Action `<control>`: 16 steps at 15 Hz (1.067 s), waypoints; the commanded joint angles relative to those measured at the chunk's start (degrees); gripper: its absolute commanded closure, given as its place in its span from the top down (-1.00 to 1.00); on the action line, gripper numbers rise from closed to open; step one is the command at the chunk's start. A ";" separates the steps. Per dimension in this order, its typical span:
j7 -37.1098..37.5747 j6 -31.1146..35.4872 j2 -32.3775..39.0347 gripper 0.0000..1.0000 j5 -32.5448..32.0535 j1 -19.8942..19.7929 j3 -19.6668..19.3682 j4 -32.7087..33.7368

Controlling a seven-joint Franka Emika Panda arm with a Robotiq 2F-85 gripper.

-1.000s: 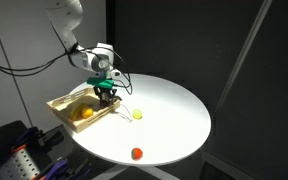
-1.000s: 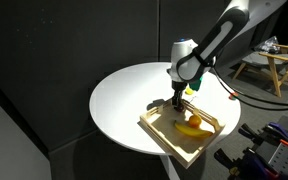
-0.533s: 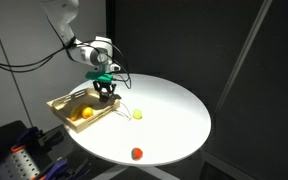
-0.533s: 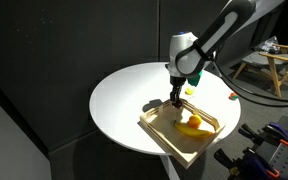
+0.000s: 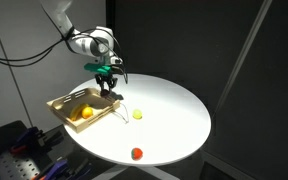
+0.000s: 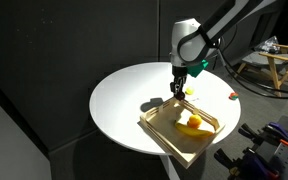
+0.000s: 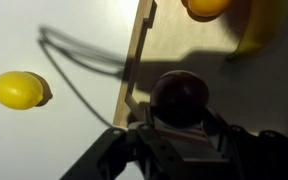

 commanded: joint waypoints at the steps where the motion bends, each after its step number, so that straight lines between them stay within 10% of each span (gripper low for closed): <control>1: 6.78 -1.31 -3.57 -0.43 -1.57 0.79 -2.38 -1.43; 16: 15.28 -2.54 -5.38 -0.43 -1.24 -2.73 -8.30 -0.66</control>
